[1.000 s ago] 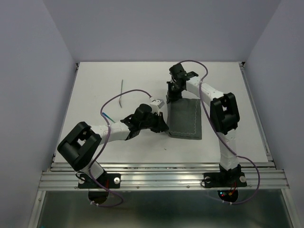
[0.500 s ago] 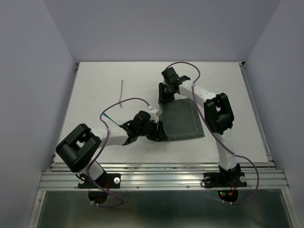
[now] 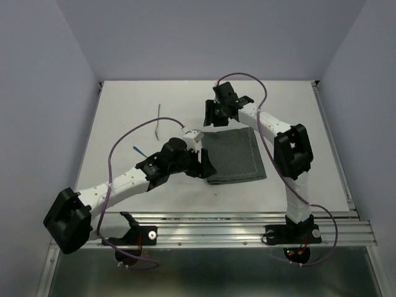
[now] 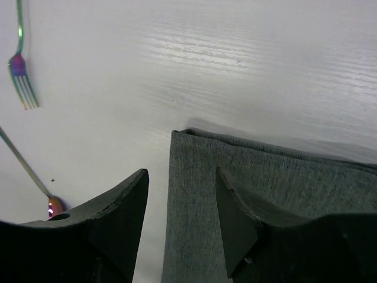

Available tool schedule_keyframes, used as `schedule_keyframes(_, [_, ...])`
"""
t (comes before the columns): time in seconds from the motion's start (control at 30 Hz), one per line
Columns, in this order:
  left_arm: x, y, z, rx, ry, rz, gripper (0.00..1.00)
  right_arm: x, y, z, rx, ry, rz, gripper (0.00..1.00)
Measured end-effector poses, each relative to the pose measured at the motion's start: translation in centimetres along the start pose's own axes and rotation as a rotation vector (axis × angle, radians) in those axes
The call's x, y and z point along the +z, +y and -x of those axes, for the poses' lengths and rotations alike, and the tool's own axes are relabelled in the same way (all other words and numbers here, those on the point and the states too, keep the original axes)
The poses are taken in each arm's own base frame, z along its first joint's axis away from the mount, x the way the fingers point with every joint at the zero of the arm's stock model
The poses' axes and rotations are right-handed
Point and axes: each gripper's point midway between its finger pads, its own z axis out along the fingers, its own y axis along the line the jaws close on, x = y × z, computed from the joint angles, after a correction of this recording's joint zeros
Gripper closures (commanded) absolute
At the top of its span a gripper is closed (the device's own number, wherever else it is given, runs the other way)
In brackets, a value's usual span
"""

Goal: Fold the napkin into a case and place the utensils inside
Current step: Turn over the upper triangle folded napkin at the center of the board.

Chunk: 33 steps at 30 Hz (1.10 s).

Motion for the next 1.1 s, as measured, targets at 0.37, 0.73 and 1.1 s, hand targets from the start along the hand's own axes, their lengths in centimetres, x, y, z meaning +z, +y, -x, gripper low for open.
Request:
schedule_keyframes(0.37, [-0.4,-1.6,9.0,0.030,-0.161,0.028,0.50,-9.0,-8.8,4.1,0.149,-0.195,-0.099,0.69])
schedule_keyframes(0.73, [4.1,2.0,3.8,-0.100,0.021,0.047,1.00,-9.0,-12.5,-7.3,0.212,0.000,-0.155,0.85])
schedule_keyframes(1.1, [6.4,5.4,-4.7,-0.210,0.199,0.075,1.00,-8.8,-13.1,-10.4,0.219,0.049,-0.157,0.86])
